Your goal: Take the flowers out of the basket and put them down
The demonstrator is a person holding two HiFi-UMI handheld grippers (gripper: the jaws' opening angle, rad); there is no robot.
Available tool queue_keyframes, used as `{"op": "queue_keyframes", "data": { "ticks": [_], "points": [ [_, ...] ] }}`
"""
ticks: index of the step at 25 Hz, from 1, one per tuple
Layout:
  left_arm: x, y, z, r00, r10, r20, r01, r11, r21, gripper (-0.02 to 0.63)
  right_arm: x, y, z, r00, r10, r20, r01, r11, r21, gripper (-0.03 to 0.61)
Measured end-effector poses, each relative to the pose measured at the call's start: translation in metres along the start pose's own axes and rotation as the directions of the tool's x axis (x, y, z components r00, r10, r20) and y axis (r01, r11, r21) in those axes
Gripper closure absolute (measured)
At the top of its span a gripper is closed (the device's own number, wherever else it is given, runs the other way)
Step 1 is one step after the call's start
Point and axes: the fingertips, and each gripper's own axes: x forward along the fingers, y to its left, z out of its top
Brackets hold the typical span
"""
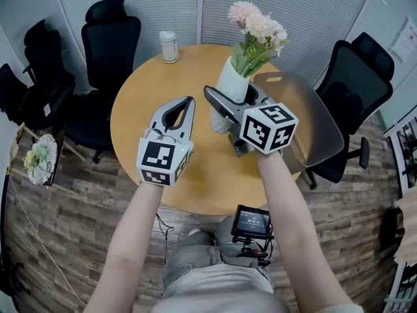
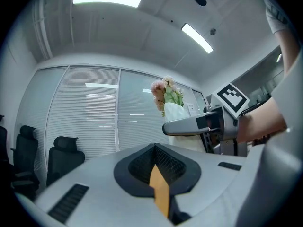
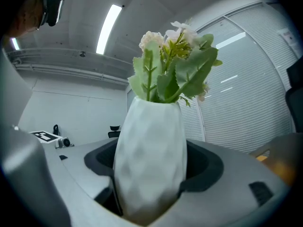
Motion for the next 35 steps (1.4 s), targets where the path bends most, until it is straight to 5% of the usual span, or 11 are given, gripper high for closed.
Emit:
{"op": "queue_keyframes", "data": {
  "ticks": [11,35],
  "points": [
    [-0.004,0.015,-0.029,0.997,0.081,0.005,-0.081,0.996,-0.026,0.611,0.015,0.000,-0.035,1.000,-0.015,0.023,0.017,0.997,-0.077,0.192],
    [0.031,0.021,-0.101,0.997,0.060,-0.045,-0.060,0.998,0.009,0.611,0.062,-0.036,-0.103,0.999,-0.034,0.029,0.038,0.990,-0.138,0.192]
  ]
}}
